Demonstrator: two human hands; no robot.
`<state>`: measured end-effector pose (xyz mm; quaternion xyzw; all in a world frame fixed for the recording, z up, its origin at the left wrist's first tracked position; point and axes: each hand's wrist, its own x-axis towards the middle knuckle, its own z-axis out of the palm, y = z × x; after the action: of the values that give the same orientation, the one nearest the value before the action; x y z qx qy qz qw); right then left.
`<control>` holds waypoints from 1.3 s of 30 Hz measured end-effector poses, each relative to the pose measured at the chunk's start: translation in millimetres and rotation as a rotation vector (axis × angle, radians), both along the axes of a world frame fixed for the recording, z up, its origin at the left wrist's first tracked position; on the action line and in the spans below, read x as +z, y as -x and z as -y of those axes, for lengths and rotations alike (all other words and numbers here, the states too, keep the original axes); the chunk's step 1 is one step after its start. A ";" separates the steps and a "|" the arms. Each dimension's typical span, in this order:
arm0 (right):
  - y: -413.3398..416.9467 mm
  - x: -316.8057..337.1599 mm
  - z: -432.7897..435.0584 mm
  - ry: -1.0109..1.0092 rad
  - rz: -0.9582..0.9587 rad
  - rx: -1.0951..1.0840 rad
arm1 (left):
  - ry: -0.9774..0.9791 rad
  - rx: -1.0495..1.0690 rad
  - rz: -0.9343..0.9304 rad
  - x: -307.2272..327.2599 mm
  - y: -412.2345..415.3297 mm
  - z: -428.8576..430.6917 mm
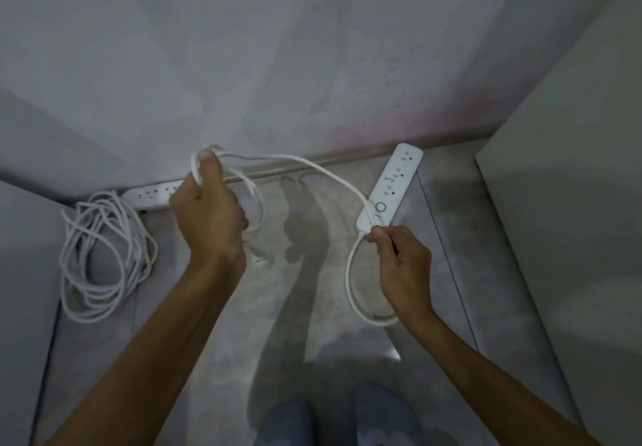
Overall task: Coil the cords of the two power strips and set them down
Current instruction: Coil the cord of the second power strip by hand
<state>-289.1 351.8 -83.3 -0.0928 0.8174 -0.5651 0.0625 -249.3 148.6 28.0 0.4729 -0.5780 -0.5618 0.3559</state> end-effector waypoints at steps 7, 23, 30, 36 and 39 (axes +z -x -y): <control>-1.1 -3.3 1.4 -0.239 0.061 0.338 | 0.500 -0.772 0.066 -7.3 1.8 -45.6; 9.4 -0.3 -14.4 -0.086 0.327 0.405 | -0.078 -1.279 0.360 -31.7 6.5 -21.6; -0.7 -16.8 -21.0 0.238 0.678 0.182 | -0.797 -1.196 -0.002 -48.5 14.9 -23.8; -11.9 -47.4 -16.7 0.870 1.221 -0.164 | -1.182 -0.883 -0.262 -118.7 8.6 -56.0; -17.7 -54.9 -26.6 0.971 1.240 -0.226 | -1.216 -0.730 -0.351 -138.6 4.6 -72.4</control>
<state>-271.4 378.4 -138.2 0.3056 0.3003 -0.8097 0.4010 -253.8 220.9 -110.6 0.2670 -0.2190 -0.9340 -0.0921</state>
